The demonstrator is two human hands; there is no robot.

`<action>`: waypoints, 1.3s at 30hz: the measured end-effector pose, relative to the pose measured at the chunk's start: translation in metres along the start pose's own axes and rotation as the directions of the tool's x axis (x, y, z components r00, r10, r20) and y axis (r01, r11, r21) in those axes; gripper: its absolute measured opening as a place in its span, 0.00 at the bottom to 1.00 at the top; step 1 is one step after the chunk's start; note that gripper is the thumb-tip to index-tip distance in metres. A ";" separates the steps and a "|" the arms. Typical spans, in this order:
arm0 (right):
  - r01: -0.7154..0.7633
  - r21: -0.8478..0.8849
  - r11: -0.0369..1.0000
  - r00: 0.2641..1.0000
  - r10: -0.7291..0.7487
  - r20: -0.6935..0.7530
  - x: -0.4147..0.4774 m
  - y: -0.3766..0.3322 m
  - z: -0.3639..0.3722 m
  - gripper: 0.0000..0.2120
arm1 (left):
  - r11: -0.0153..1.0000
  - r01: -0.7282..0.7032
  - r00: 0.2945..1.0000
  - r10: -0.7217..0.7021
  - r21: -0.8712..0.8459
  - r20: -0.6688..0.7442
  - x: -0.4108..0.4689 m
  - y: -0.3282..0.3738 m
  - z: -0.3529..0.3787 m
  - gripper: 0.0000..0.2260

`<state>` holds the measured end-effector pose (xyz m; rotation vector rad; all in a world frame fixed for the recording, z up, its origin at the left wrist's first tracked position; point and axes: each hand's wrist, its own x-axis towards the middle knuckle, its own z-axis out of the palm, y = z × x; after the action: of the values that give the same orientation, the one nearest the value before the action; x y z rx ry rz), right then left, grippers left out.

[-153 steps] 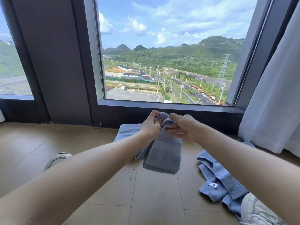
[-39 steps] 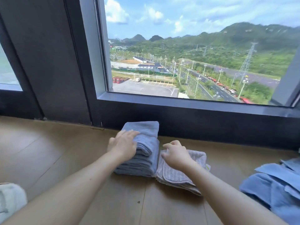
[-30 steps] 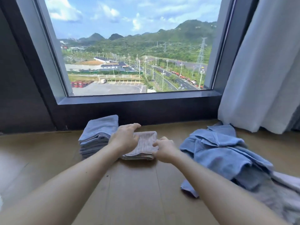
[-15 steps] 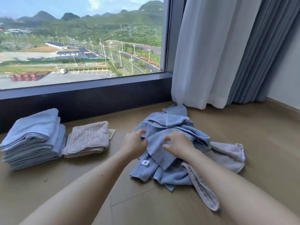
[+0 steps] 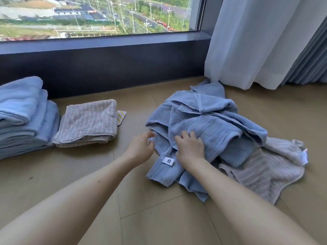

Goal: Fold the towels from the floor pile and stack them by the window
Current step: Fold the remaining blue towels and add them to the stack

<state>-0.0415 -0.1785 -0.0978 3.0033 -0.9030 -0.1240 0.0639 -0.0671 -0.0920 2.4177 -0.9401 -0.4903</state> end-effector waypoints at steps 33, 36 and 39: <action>0.678 0.331 0.657 0.705 -0.451 -0.547 -0.119 -0.254 -0.344 0.06 | 0.986 -0.102 0.831 0.012 -0.131 -0.556 -0.244 -0.035 -0.334 0.10; 0.644 0.253 0.722 0.742 -0.508 -0.437 -0.125 -0.254 -0.336 0.06 | 0.965 -0.122 0.822 -0.034 -0.234 -0.569 -0.253 -0.049 -0.335 0.09; 0.594 0.204 0.778 0.790 -0.514 -0.335 -0.129 -0.248 -0.330 0.17 | 0.880 -0.135 0.836 -0.145 -0.454 -0.529 -0.253 -0.057 -0.336 0.09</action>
<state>0.0128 0.0932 0.2343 3.3464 0.0318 0.4486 0.0823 0.2526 0.1859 1.9299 -0.4801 0.0050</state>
